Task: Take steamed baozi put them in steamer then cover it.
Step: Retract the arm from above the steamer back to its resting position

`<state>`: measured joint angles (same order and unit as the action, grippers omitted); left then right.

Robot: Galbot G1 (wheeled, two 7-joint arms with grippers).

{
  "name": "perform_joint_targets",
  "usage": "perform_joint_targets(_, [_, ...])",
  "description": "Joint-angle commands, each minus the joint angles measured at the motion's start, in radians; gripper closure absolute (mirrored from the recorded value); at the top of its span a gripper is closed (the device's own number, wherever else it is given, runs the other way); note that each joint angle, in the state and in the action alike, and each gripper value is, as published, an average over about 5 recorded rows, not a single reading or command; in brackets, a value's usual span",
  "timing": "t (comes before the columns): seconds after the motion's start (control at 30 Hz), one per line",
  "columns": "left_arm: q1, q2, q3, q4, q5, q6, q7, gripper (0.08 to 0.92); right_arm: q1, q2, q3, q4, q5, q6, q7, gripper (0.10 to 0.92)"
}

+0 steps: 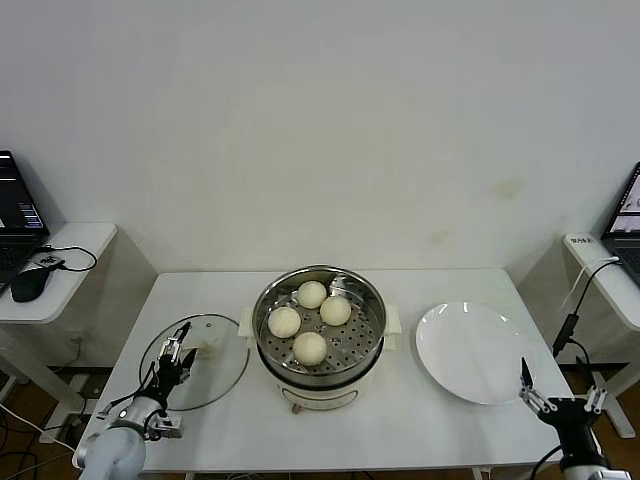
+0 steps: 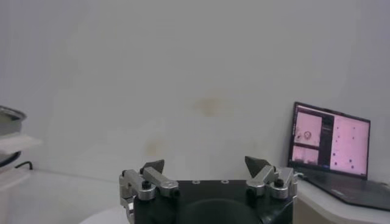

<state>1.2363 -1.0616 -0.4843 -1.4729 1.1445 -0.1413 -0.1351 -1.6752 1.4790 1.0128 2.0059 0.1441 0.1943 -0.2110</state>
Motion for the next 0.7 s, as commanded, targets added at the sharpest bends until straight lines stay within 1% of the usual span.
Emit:
perform_joint_targets(0.03, [-0.056, 0.005, 0.018, 0.052, 0.015, 0.005, 0.013, 0.177, -0.007, 0.007, 0.005, -0.006, -0.006, 0.004, -0.001, 0.203])
perform_joint_targets(0.53, [-0.103, -0.019, 0.033, 0.097, 0.002, 0.026, 0.019, 0.177, -0.006, 0.011, -0.016, -0.021, -0.022, 0.011, -0.003, 0.203])
perform_joint_targets(0.63, [-0.106, -0.022, 0.037, 0.105, -0.001, 0.034, 0.024, 0.212, -0.005, 0.012, -0.021, -0.024, -0.025, 0.012, -0.003, 0.203])
perform_joint_targets(0.7, [-0.107, -0.025, 0.039, 0.112, -0.001, 0.038, 0.027, 0.268, -0.004, 0.012, -0.025, -0.026, -0.026, 0.013, -0.004, 0.202])
